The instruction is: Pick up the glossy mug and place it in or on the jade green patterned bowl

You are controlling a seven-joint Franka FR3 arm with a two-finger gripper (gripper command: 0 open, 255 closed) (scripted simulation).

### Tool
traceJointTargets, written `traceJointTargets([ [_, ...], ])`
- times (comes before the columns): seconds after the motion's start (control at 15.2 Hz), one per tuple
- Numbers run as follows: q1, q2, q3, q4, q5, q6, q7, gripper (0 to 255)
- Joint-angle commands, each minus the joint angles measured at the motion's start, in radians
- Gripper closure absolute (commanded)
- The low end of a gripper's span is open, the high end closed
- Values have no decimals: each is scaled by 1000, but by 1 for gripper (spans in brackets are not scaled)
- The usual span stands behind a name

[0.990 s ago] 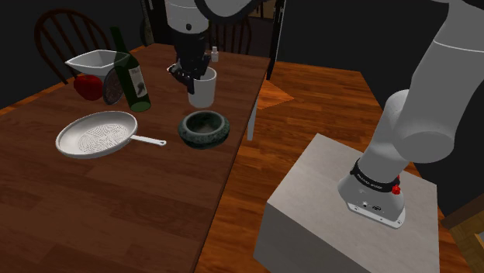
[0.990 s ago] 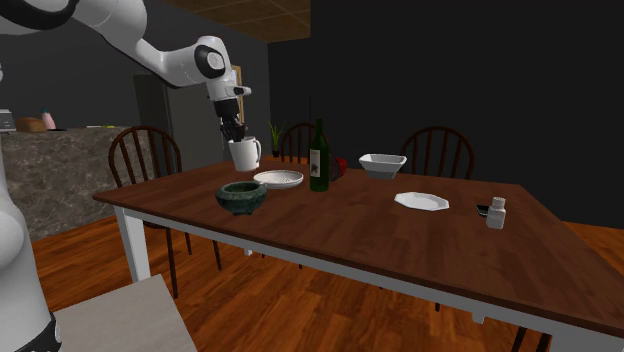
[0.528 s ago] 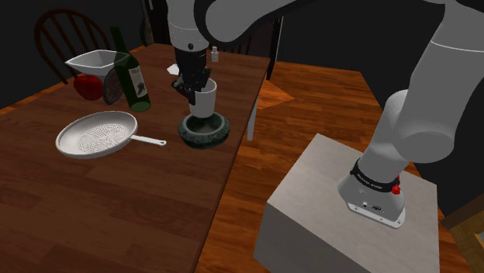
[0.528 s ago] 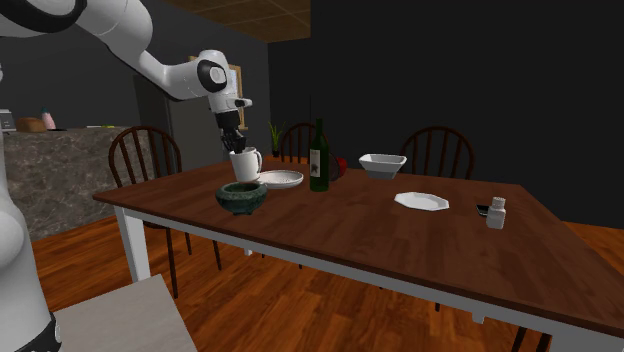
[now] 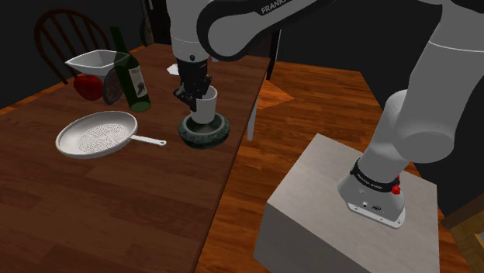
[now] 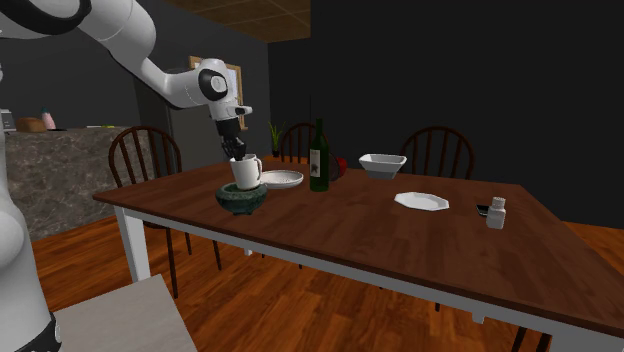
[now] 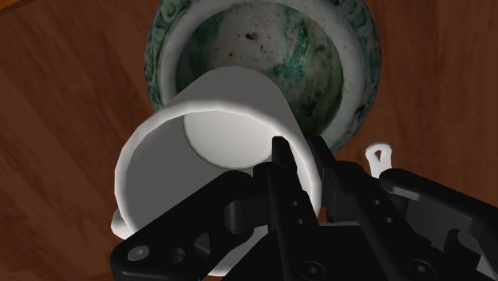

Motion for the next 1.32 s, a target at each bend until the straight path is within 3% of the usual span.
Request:
traceJointTargets([
  [0.0, 0, 0, 0, 0, 0, 1, 0, 255],
  [0.2, 0, 0, 0, 0, 0, 1, 0, 255],
  [0.26, 0, 0, 0, 0, 0, 1, 0, 0],
  [0.59, 0, 0, 0, 0, 0, 1, 0, 0],
  [0.86, 4, -46, 7, 70, 23, -113, -15, 0],
  [1.25, 4, -46, 7, 70, 23, -113, -15, 0],
])
